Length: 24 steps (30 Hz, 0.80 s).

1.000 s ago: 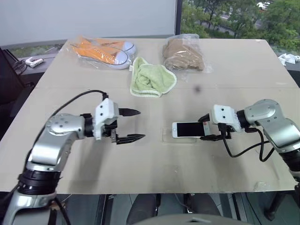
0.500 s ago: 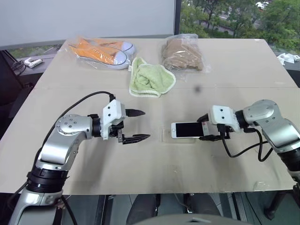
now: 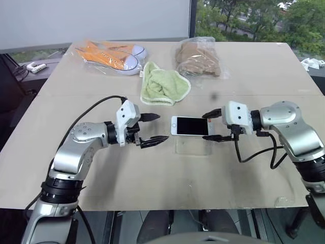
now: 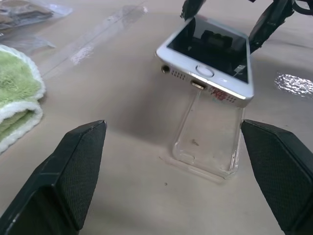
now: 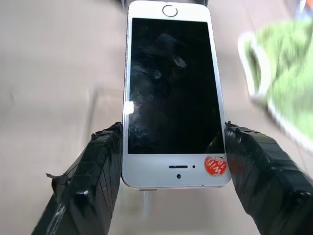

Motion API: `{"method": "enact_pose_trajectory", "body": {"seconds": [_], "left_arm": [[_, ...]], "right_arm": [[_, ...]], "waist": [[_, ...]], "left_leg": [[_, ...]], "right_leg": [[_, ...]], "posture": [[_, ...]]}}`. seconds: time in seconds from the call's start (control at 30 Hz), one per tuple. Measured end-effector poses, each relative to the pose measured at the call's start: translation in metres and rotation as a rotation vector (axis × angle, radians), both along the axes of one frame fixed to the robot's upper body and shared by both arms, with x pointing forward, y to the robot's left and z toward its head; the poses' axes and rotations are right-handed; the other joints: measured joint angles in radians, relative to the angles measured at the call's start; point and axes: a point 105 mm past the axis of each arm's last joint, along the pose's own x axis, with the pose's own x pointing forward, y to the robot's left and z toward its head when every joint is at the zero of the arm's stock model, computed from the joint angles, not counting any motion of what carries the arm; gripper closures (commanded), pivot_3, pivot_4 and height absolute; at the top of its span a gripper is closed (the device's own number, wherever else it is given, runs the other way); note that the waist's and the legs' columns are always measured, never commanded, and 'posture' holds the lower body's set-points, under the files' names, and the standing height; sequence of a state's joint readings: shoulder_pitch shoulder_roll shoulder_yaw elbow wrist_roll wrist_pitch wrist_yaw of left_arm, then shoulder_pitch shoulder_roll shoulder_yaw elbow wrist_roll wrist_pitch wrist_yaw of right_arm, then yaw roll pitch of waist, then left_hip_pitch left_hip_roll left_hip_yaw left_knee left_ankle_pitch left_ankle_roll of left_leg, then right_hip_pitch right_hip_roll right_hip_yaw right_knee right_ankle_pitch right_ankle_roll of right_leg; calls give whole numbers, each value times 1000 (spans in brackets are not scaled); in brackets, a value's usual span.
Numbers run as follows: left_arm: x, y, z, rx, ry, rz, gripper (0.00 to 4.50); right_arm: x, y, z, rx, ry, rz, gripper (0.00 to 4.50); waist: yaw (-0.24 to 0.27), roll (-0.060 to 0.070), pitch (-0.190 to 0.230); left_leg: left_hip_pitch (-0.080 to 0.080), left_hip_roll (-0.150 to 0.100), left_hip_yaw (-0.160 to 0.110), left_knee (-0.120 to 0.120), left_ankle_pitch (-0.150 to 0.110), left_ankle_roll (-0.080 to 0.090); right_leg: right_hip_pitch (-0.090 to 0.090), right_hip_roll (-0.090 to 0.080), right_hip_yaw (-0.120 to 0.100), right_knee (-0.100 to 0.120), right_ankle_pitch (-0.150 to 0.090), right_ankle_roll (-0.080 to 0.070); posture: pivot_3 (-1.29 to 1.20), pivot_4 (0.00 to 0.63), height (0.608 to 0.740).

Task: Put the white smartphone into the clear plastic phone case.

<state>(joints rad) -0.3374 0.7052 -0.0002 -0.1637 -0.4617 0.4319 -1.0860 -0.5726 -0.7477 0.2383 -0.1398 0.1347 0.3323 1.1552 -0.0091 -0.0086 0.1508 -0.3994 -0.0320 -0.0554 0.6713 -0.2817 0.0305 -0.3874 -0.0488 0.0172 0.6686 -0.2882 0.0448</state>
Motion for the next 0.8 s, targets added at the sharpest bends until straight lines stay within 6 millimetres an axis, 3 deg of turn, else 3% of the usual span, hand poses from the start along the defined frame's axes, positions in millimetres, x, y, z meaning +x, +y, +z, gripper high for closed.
{"method": "enact_pose_trajectory", "body": {"seconds": [0.17,0.23,0.27,0.47,0.5,0.53,0.57,0.67,0.73,0.8], "left_arm": [[-1,1,1,2,-2,-2,0],[-3,8,0,16,3,17,0],[-3,9,1,18,1,20,0],[-7,7,8,34,-30,2,0],[-7,7,8,34,-28,2,0],[-7,7,8,35,-25,2,0],[-7,7,8,35,-25,3,0],[-7,7,8,38,-24,2,0],[-8,6,8,37,-24,-5,0],[-8,6,8,37,-26,-8,0]], "right_arm": [[20,-59,-22,36,139,-383,1699],[18,-98,-48,124,288,-714,1699],[18,-101,-51,136,305,-742,1699],[5,-92,-55,230,290,-1073,1699],[4,-89,-55,265,302,-1130,705],[2,-85,-55,289,312,-1178,163],[1,-83,-55,296,316,-1188,60],[-5,-46,-44,467,408,-1218,60],[-8,-7,-25,597,466,-1121,60],[-2,-1,-6,696,467,-1097,60]], "waist": [[-2,0,0],[1,0,0],[1,0,0],[-1,-1,-2],[0,-1,-2],[0,-1,-2],[-1,-1,-2],[-8,-1,-2],[-13,-1,-2],[-11,-1,-1]], "left_leg": [[0,0,0,-1,0,0],[-1,0,0,-1,0,0],[-1,0,0,-1,0,0],[1,0,0,-1,0,-1],[1,0,0,-1,0,-1],[1,0,0,-1,0,-1],[1,-1,0,-1,0,-1],[0,0,1,-2,2,-3],[0,-1,1,-3,2,-3],[0,-2,1,-2,2,-3]], "right_leg": [[0,0,0,0,0,0],[0,0,0,0,0,0],[0,0,0,0,0,0],[-1,0,2,3,0,0],[-1,0,1,4,0,0],[-1,0,1,4,0,0],[-1,0,1,4,0,0],[-6,0,3,9,0,0],[-8,2,5,10,0,0],[-8,1,4,10,0,0]], "posture": [[0,150,740],[0,150,740],[0,150,740],[0,150,740],[0,150,740],[0,150,740],[0,150,740],[0,150,740],[0,150,740],[0,150,740]]}}
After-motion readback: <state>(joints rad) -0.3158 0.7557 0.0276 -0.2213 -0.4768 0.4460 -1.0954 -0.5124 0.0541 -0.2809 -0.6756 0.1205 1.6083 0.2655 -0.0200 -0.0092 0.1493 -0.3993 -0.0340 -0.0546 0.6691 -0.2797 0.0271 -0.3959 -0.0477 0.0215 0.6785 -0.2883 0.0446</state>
